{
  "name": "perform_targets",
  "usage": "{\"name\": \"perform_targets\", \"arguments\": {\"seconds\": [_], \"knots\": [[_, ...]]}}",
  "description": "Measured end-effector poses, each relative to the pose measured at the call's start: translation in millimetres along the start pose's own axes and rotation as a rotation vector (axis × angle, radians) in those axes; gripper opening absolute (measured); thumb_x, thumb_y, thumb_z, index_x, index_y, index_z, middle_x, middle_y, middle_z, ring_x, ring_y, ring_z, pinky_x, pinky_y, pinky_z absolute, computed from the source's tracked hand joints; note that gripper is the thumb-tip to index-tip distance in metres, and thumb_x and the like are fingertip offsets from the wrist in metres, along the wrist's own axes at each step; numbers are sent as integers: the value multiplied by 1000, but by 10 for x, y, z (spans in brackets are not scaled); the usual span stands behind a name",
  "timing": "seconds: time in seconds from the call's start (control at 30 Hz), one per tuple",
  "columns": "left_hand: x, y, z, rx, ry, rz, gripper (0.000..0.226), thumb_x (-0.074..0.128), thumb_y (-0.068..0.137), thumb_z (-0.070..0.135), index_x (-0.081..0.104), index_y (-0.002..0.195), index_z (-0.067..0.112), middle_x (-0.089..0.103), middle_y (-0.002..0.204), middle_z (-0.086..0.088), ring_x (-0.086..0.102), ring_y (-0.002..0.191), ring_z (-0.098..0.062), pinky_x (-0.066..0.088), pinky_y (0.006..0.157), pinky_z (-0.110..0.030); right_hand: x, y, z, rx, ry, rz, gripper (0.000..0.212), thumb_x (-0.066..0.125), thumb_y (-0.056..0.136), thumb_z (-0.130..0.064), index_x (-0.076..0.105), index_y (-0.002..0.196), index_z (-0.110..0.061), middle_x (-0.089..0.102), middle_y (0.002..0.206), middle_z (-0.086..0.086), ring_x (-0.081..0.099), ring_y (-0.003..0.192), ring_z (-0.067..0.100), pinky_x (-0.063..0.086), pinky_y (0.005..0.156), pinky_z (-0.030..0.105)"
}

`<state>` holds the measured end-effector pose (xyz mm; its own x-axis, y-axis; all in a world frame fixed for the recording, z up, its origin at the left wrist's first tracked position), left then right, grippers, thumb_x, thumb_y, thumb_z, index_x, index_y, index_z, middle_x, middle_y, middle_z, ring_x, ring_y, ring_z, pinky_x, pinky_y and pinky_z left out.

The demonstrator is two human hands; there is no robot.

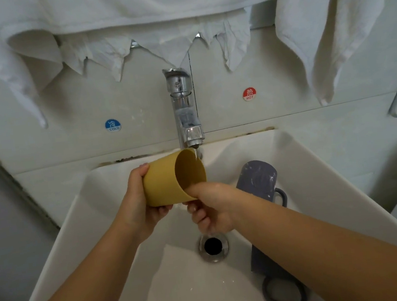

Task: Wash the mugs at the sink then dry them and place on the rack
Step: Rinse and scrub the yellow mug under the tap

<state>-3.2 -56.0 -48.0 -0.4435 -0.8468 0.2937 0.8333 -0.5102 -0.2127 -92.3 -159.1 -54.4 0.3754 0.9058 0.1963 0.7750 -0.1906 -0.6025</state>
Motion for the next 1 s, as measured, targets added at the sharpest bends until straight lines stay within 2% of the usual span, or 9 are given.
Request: {"name": "perform_targets", "arguments": {"seconds": [0.13, 0.27, 0.33, 0.4, 0.5, 0.67, 0.77, 0.9, 1.0], "knots": [[14, 4, -17, 25, 20, -32, 23, 39, 96, 47, 52, 100, 28, 56, 92, -7, 56, 73, -19, 46, 55, -28, -31, -19, -44, -2, -17, -13, 20, 46, 93, -20, 44, 74, -16, 36, 55, -4, 28, 43, 6, 21, 38, 15], [41, 9, -45, -10, 80, 11, 16, 44, 94, 45, 54, 93, 32, 54, 94, -7, 54, 76, -21, 45, 54, -29, -136, 48, -106, -172, -378, 205, 22, 41, 92, -11, 50, 72, -10, 39, 57, 1, 30, 43, 10, 23, 41, 19], [32, 27, -45, -41, 95, 18, 16, 47, 93, 46, 54, 94, 32, 54, 96, -8, 55, 78, -22, 45, 55, -30, -207, 78, -162, -278, -605, 347, 23, 45, 91, -11, 51, 68, -11, 47, 59, 3, 43, 49, 15, 35, 46, 24], [26, 41, -41, -64, 129, 9, 17, 47, 93, 47, 53, 96, 32, 53, 97, -9, 55, 79, -24, 45, 57, -30, -278, 66, -205, -393, -835, 509, 25, 49, 91, -19, 51, 65, -16, 55, 66, 3, 56, 63, 22, 45, 58, 31], [11, 66, -35, -110, 171, -1, 20, 47, 92, 49, 52, 95, 30, 52, 89, -11, 54, 64, -24, 41, 42, -23, -350, -20, -263, -554, -987, 658, 35, 49, 92, -43, 50, 70, -16, 58, 72, 4, 59, 72, 25, 42, 57, 31], [-117, 66, 19, -292, 238, -53, 47, 48, 88, 61, 52, 102, 16, 56, 72, -16, 47, 42, -23, 33, 33, -15, -331, 7, -286, -663, -868, 419, 16, 55, 92, -29, 43, 89, -20, 51, 81, -1, 50, 70, 14, 42, 59, 29], [-210, 66, 39, -408, 258, -91, 62, 51, 83, 66, 52, 112, 11, 57, 77, -18, 48, 42, -23, 35, 32, -15, -272, 3, -289, -705, -780, 292, 40, 63, 83, -10, 40, 111, -25, 48, 105, 1, 54, 82, 14, 51, 68, 29], [-281, 70, 82, -492, 177, -156, 77, 49, 79, 71, 52, 116, 4, 58, 74, -18, 47, 40, -19, 37, 32, -15, -220, -82, -303, -782, -793, 298, 13, 52, 94, -15, 56, 87, -25, 59, 76, -2, 58, 70, 19, 53, 67, 37], [-258, 26, 79, -487, 198, -290, 84, 53, 70, 71, 55, 124, 5, 65, 105, -25, 61, 66, -29, 54, 51, -28, -218, -97, -285, -716, -742, 359, 32, 44, 100, -33, 56, 72, -22, 61, 68, 6, 59, 60, 20, 54, 63, 41]]}}
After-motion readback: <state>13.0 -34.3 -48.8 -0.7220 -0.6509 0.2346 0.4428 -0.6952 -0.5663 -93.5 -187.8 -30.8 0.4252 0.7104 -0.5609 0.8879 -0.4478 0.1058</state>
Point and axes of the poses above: each hand's wrist, its own y-axis towards the middle knuckle, its own x-axis out of the palm, z = x × y, the point moved 2 cm from there along y, towards the middle knuckle
